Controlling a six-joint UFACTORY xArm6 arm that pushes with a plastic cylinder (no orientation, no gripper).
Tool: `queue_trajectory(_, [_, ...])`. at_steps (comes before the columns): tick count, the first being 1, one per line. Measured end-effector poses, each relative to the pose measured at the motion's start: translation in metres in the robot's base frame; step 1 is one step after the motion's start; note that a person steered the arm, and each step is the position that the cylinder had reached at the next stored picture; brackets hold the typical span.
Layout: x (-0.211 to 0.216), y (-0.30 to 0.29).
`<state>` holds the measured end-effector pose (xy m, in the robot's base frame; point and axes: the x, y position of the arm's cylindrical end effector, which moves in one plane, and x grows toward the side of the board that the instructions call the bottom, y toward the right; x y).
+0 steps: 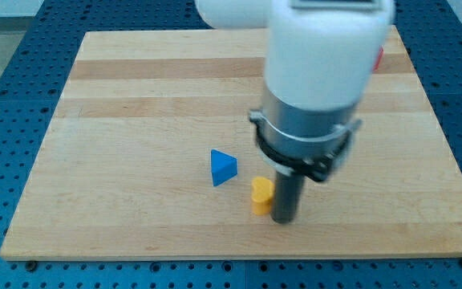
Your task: Separate the yellow heart and blue triangle
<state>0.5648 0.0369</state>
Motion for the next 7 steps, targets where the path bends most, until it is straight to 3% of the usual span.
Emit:
queue_trajectory(2, [-0.108,-0.079])
queue_trajectory(4, [-0.176,-0.167])
queue_trajectory(5, [-0.227,-0.154])
queue_trajectory(6, [-0.238,-0.079])
queue_trajectory(7, [-0.162,-0.022])
